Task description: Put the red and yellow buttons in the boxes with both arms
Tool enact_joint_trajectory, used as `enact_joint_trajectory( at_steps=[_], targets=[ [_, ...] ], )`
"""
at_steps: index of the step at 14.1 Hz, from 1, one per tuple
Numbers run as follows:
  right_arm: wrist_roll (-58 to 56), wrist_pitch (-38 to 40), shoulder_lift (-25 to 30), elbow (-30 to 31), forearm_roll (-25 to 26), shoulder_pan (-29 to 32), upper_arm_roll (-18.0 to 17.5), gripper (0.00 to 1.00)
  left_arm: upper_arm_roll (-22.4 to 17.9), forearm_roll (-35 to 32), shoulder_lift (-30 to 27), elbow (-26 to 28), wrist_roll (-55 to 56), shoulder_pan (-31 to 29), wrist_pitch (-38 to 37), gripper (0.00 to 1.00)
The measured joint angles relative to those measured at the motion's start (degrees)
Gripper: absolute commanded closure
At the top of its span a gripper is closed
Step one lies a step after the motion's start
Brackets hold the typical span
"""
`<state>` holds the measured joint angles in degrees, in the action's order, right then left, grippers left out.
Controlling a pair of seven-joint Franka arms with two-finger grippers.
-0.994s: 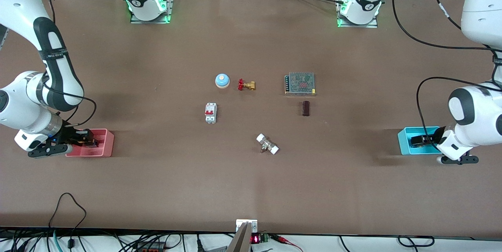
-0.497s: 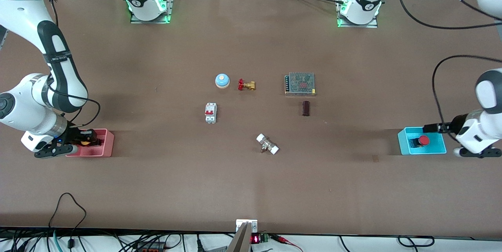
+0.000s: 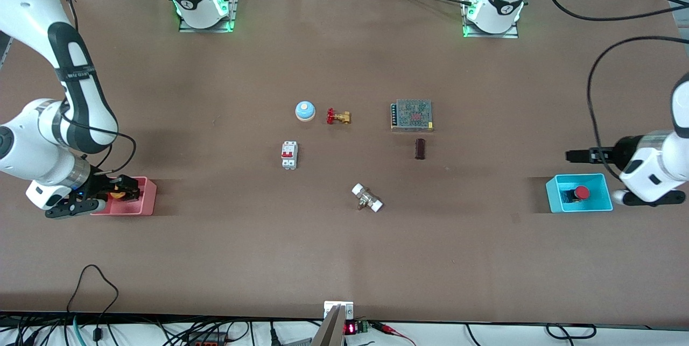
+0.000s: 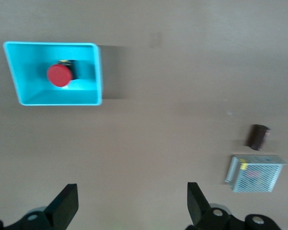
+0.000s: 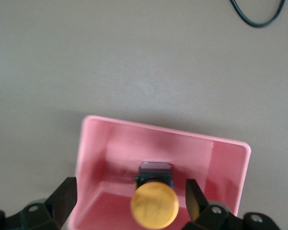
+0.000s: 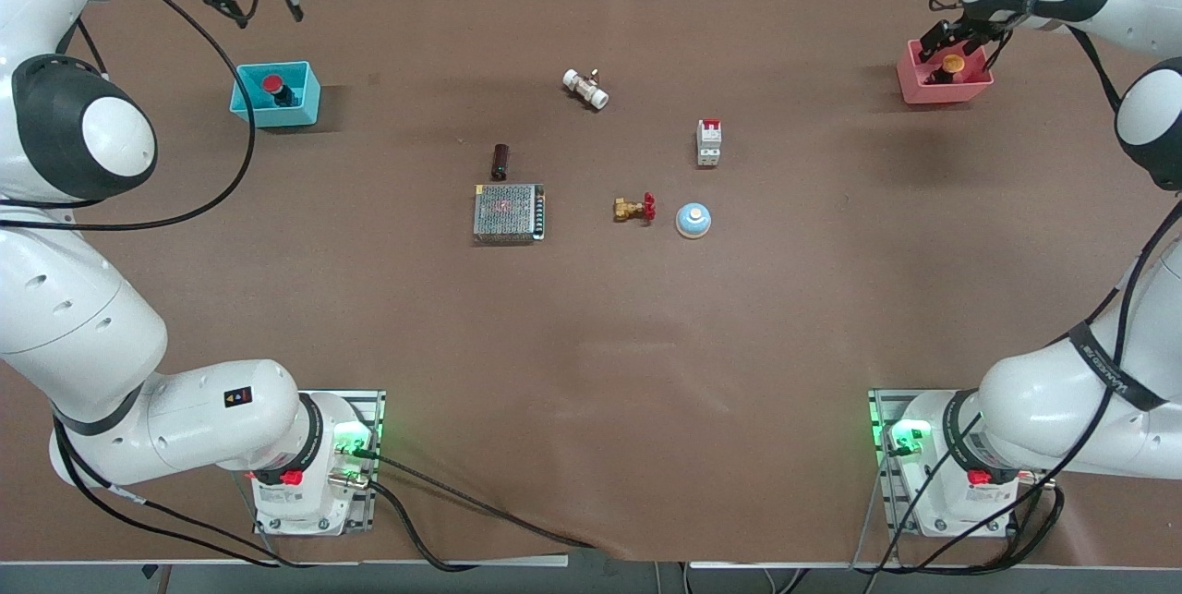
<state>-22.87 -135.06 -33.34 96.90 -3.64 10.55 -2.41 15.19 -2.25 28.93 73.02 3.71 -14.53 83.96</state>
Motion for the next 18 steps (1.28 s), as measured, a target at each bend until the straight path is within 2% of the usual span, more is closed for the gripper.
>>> enact_joint_trajectory(
  at_steps=[3, 10, 12, 15, 18],
  targets=[
    [0.5, 7.8, 6.3, -0.6, -0.2, -1.3, -0.1, 0.00, 2.3, 0.0, -1.8, -0.2, 2.0, 2.5, -0.8, 0.00],
    [13.3, 28.1, 25.5, -0.9, -0.1, -4.4, -0.2, 0.00, 1.8, 0.0, -6.5, 0.3, 5.1, 8.7, -1.5, 0.00],
    [14.9, 32.1, 29.5, -0.8, 1.4, -4.7, -1.3, 0.00, -2.4, 3.3, -10.3, 2.7, 5.1, 12.0, 0.3, 0.00],
    [16.0, 37.7, 33.2, -1.0, 2.9, -5.0, -3.5, 0.00, -10.5, 6.0, -18.0, 10.3, 3.2, 17.6, 5.6, 0.00],
    [16.2, 40.0, 33.7, -1.9, 2.9, -6.5, -3.6, 0.00, -12.8, 0.6, -24.0, 18.2, -5.2, 19.1, 10.5, 0.00]
  ],
)
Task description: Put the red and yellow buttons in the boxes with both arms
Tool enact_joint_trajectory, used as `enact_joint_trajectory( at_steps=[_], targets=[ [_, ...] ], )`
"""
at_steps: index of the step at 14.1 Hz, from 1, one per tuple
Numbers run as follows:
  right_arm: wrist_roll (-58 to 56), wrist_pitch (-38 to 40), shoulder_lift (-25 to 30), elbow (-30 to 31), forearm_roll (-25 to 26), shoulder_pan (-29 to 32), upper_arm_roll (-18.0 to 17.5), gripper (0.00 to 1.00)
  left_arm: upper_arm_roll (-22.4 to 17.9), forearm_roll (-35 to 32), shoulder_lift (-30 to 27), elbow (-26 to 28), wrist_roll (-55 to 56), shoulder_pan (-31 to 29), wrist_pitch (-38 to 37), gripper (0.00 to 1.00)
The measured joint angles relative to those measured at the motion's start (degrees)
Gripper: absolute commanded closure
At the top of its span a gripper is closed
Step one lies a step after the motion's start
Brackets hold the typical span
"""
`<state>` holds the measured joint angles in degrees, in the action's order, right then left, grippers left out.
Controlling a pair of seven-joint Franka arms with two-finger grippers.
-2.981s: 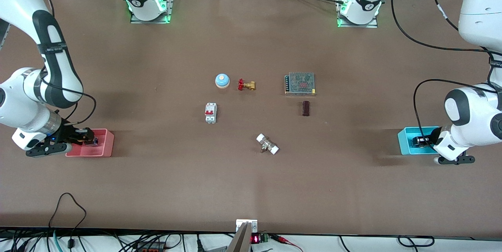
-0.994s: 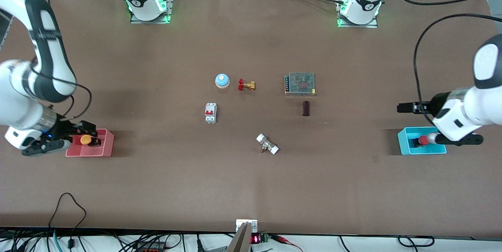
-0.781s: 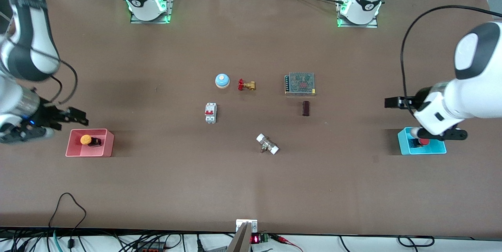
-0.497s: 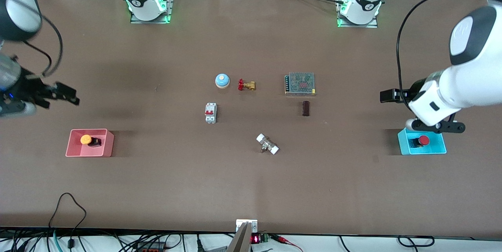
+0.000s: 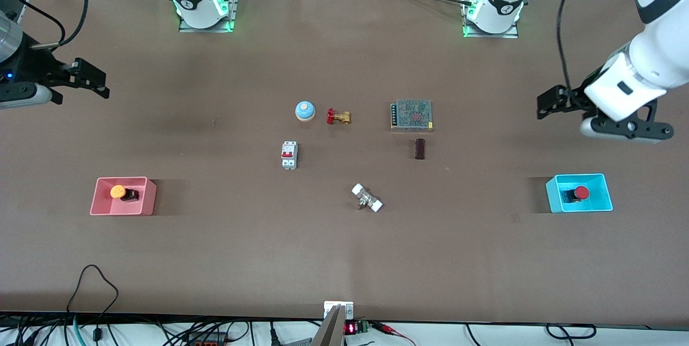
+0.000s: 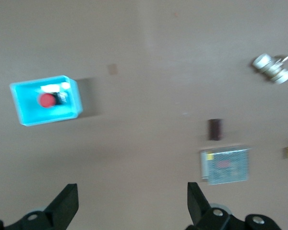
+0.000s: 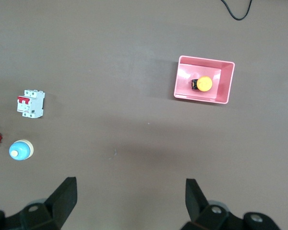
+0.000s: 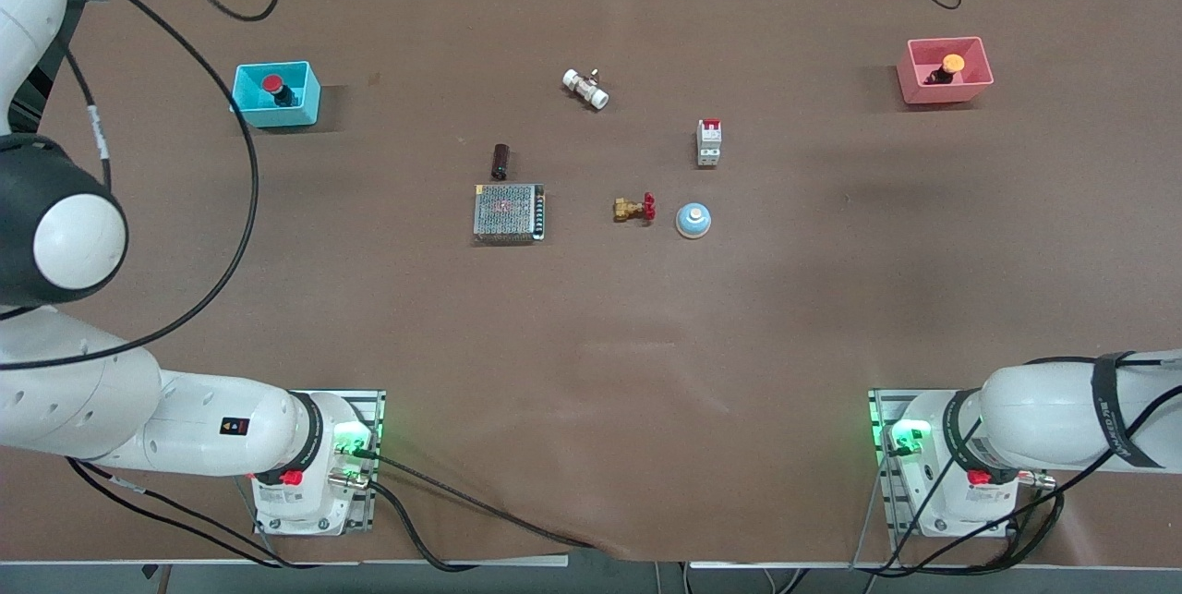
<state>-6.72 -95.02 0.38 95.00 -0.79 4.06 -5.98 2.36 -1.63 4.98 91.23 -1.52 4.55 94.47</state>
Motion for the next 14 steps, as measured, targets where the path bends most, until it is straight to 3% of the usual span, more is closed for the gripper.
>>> enact_joint_trajectory(
  at_steps=[3, 6, 14],
  targets=[
    [0.0, 0.6, 0.0, -0.1, 0.7, -2.9, 2.4, 0.00, -0.6, -2.3, -3.4, 4.6, -2.2, 0.1, 2.4, 0.00],
    [0.1, 1.3, 0.0, -0.5, 1.3, -4.8, 4.7, 0.00, -1.0, -2.3, -4.3, 5.8, -1.0, 0.1, 1.8, 0.00],
    [0.1, 1.8, -0.1, -0.6, 2.8, -5.3, 5.0, 0.00, -0.7, -2.2, -4.3, 5.9, 0.8, 0.5, 0.7, 0.00]
  ],
)
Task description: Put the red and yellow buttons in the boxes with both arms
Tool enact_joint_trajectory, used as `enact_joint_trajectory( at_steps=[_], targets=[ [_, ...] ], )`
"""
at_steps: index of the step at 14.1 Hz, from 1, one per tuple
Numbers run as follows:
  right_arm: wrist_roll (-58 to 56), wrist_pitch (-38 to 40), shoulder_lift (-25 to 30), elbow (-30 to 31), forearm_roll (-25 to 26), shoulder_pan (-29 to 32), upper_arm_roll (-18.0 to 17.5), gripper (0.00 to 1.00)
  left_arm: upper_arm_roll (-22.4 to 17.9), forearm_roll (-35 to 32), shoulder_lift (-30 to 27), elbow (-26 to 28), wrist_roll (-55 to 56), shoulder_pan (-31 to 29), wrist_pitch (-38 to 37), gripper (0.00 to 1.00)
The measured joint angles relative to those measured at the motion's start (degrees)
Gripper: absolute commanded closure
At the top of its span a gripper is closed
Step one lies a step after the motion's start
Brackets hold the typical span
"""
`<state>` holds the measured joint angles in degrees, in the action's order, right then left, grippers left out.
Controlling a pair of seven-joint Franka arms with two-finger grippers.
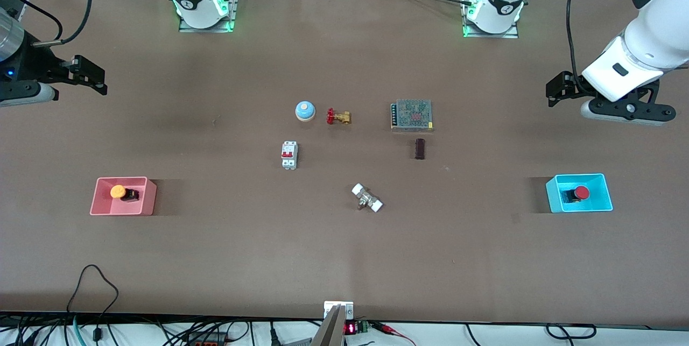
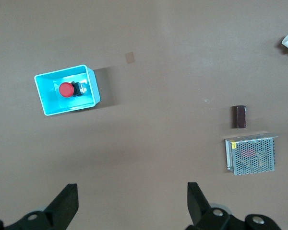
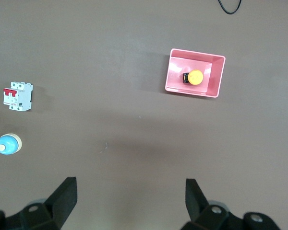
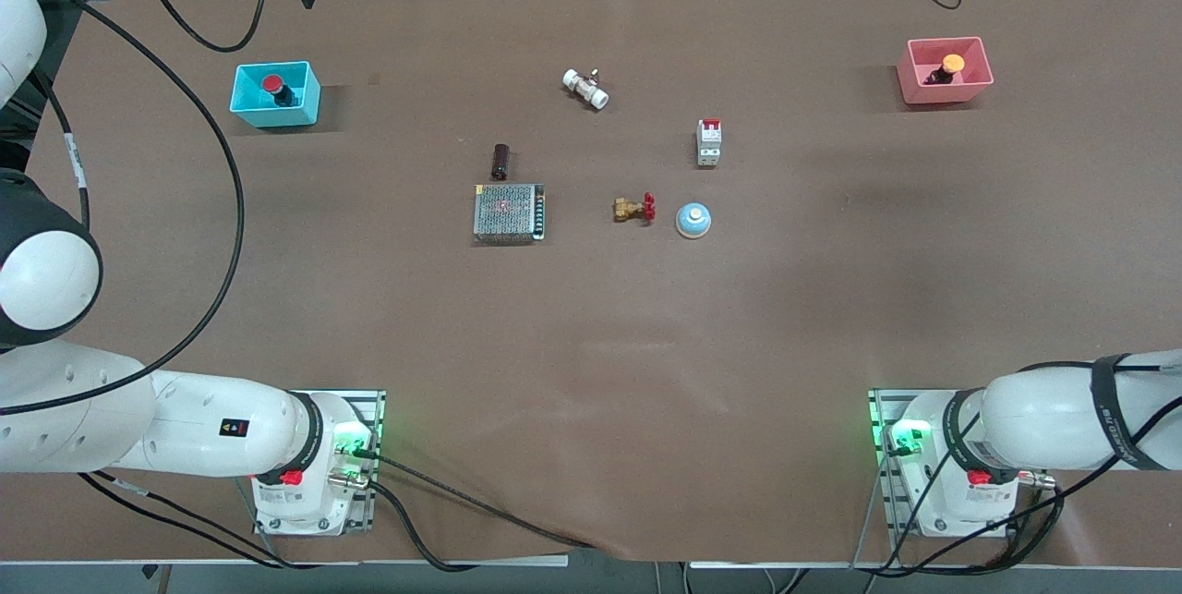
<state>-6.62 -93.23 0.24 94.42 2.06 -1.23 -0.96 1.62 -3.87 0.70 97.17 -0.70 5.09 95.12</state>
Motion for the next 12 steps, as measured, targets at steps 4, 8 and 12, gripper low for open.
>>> enact_joint_trajectory(
  at_steps=[4, 8, 12],
  targets=[
    [0.0, 0.0, -0.9, -0.8, 0.0, -0.3, 0.0, 0.00, 0.0, 0.2, 0.0, 0.0, 0.0, 0.0, 0.0, 0.00],
    [0.1, 0.0, -1.8, -1.3, -0.8, -0.4, 0.0, 0.00, 0.0, 0.2, 0.0, 0.0, 0.0, 0.0, -0.1, 0.00],
    [0.1, 0.0, -2.2, -1.3, -0.8, -0.4, 0.0, 0.00, 0.0, 0.2, 0.0, 0.0, 0.0, 0.0, -0.1, 0.00]
  ],
)
